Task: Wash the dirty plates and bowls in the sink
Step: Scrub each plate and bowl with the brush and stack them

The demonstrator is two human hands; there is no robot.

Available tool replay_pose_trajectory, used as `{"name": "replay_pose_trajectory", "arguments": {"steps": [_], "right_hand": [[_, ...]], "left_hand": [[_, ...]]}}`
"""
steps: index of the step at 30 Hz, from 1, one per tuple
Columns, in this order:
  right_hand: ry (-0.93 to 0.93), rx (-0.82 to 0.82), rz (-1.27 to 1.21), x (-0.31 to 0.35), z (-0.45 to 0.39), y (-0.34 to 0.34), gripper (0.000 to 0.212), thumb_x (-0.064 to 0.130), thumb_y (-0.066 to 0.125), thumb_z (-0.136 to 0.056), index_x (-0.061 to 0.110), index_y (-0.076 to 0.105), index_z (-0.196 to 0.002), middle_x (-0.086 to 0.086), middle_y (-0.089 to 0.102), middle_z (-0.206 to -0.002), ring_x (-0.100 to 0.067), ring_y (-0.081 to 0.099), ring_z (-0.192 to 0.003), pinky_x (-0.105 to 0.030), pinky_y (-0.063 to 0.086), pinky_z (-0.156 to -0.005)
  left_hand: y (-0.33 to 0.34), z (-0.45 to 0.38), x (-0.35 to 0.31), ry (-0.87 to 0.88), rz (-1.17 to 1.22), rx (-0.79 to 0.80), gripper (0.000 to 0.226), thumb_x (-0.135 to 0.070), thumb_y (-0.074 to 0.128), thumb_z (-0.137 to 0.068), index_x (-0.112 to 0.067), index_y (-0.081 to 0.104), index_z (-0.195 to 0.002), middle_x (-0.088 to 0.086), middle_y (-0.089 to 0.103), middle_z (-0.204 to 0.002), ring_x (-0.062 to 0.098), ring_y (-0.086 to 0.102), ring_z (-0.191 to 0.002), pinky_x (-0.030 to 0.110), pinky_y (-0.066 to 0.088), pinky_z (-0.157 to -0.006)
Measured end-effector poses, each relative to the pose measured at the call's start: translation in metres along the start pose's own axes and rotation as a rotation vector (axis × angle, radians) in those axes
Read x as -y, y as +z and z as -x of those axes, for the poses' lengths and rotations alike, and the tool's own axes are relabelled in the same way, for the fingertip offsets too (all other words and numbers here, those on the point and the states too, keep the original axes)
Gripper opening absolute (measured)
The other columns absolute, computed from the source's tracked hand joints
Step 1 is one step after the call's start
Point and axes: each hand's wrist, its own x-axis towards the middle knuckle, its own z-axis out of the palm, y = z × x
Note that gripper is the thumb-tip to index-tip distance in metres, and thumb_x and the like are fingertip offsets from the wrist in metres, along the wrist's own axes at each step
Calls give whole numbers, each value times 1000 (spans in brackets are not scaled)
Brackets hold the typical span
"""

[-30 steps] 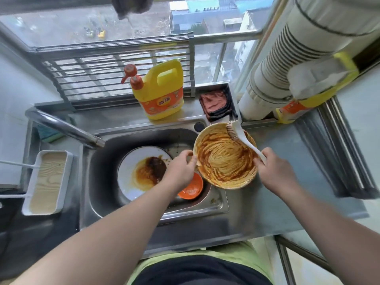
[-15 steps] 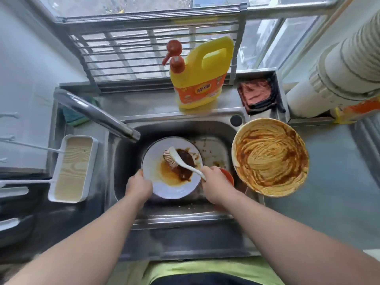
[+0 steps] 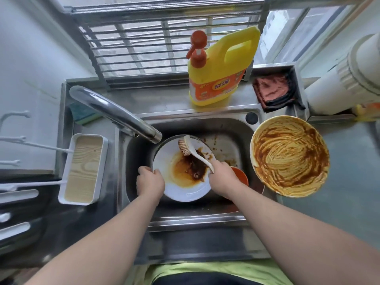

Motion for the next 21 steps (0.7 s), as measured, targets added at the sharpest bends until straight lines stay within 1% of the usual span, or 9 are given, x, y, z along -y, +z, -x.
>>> {"name": "replay_pose_trajectory", "arguments": {"steps": [3, 5, 9, 11, 14, 16, 18, 20, 21], "right_hand": [[5, -20, -11, 2, 4, -1, 29, 17, 50, -107, 17, 52, -135, -8, 49, -127, -23, 57, -99, -36, 53, -88], [-6, -31, -27, 9, 7, 2, 25, 17, 50, -107, 18, 52, -132, -7, 46, -126, -20, 57, -95, -34, 53, -83], [-26, -102, -103, 17, 18, -3, 20, 25, 50, -109, 21, 52, -129, -4, 52, -122, -18, 58, -94, -33, 54, -79], [-61, -128, -65, 16, 32, -12, 11, 37, 48, -110, 27, 50, -114, -2, 54, -111, -16, 57, -87, -33, 47, -67], [-65, -137, 75, 6, 66, -29, 26, 52, 38, -110, 31, 38, -93, 1, 56, -90, -21, 55, -76, -40, 37, -57], [-81, -128, 118, 0, 89, -33, 24, 51, 35, -110, 30, 42, -100, 3, 57, -85, -29, 59, -80, -44, 45, -65], [-142, -51, 98, 3, 112, -30, 19, 46, 33, -111, 39, 46, -124, 4, 62, -94, -28, 62, -89, -43, 50, -77], [-231, 64, 55, 21, 132, -19, 38, 41, 33, -113, 49, 38, -149, 5, 65, -107, -22, 62, -91, -37, 48, -79], [-256, 101, 19, 33, 139, -11, 40, 41, 33, -113, 50, 37, -151, 2, 67, -111, -22, 62, -91, -36, 49, -79]], "left_hand": [[-1, 2, 1, -5, 26, 68, 33, -26, 48, -108, -11, 43, -137, 16, 61, -124, 38, 59, -105, 42, 50, -84], [-1, 0, 2, -26, 119, 129, 31, -23, 50, -107, -13, 43, -136, 12, 60, -123, 34, 60, -105, 43, 52, -86], [-12, -3, 4, -144, 563, 287, 23, -13, 52, -107, -18, 46, -128, 12, 64, -122, 33, 68, -104, 50, 61, -89], [-23, 3, 3, -166, 729, 357, 26, -13, 49, -110, -23, 46, -133, 10, 65, -121, 34, 69, -107, 52, 61, -89], [-38, 11, 4, -104, 854, 405, 31, -21, 44, -113, -34, 48, -141, 6, 67, -130, 33, 68, -115, 53, 59, -93], [-45, 19, 3, -46, 905, 388, 32, -30, 41, -114, -35, 48, -145, 7, 66, -134, 32, 67, -116, 49, 60, -88], [-51, 32, -2, -9, 929, 355, 33, -37, 37, -115, -37, 46, -146, 4, 67, -130, 27, 68, -111, 41, 60, -76], [-53, 45, -7, -9, 955, 337, 36, -44, 34, -114, -43, 43, -149, 1, 67, -131, 25, 68, -111, 39, 59, -74], [-52, 50, -8, -16, 974, 322, 39, -45, 33, -114, -43, 42, -152, 1, 66, -133, 24, 68, -110, 38, 58, -74]]}}
